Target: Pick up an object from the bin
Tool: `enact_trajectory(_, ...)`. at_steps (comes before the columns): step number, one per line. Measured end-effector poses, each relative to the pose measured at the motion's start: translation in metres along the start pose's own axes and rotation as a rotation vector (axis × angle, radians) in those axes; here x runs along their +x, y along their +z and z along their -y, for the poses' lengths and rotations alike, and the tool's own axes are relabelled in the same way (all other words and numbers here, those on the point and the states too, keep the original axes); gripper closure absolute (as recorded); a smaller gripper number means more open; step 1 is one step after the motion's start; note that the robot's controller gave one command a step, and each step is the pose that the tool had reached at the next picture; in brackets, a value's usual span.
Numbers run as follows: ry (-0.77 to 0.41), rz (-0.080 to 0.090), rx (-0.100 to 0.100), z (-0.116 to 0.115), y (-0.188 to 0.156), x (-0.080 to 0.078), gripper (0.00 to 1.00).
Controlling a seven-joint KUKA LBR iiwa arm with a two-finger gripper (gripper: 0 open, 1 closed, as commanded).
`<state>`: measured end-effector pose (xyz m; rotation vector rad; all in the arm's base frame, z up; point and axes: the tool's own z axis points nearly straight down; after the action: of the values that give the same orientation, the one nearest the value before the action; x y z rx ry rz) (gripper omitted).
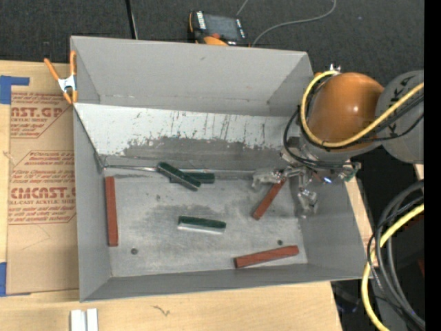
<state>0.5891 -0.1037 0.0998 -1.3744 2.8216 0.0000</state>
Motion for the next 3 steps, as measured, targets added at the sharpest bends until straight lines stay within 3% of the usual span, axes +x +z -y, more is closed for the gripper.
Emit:
enact_trajectory(1,-0.119,0.003,0.000,0.0073,0.0293,0.0062,0.00)
enact_trajectory(2,-0.117,0.003,0.002,0.0074,0.0284,0.0041,0.00)
enact_trajectory(3,-0.118,0.004,0.002,0.0075,0.0281,0.0037,1.00)
